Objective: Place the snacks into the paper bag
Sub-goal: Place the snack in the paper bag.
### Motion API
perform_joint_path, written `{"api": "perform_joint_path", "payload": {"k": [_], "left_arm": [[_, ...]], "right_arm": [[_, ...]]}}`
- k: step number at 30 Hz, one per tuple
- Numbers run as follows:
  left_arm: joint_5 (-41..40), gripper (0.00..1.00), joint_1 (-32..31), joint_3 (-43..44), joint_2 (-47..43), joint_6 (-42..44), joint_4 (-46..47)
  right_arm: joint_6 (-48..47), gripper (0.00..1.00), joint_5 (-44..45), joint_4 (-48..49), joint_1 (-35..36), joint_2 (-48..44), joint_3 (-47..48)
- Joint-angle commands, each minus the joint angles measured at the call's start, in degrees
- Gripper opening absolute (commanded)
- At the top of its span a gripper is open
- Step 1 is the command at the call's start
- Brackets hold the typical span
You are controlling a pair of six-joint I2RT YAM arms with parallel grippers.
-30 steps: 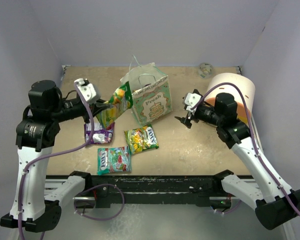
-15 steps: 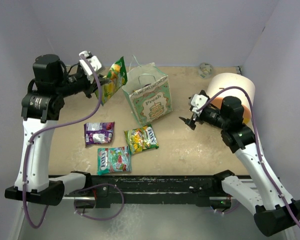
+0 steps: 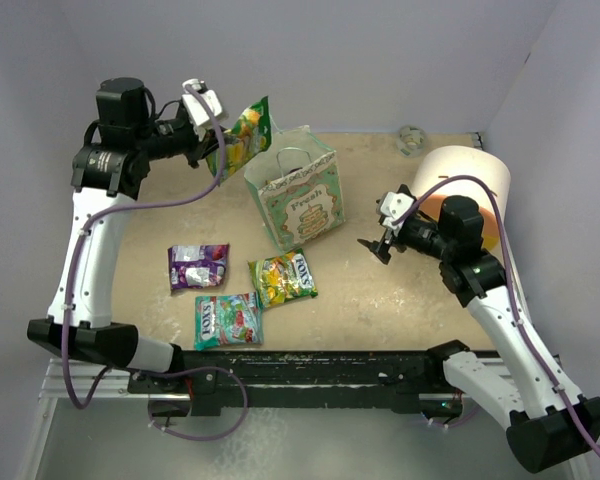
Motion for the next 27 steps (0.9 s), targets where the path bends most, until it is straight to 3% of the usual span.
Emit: {"api": "perform_joint_path", "payload": {"k": [1,9,16,27], "left_arm": [[3.5,0.00,-2.6,5.4,3.0,7.3,2.6],[-5.1,0.00,-9.8,10.7,10.7,14.1,-1.8],[-7.0,0.00,-11.3,14.9,16.1,17.0,-5.8],[-2.0,0.00,-11.7,12.7,18.3,13.8,1.3]], "right_arm": [[0.9,0.94,-1.4,3.2,-0.3,0.2,-0.6],[1.1,0.94,-1.3,3.5,-0.5,0.0,-0.9],[1.1,0.94,-1.8,3.7,-1.0,-0.1,-1.3],[1.3,0.94,-2.6,3.9,-1.2,0.6,-1.6]]}}
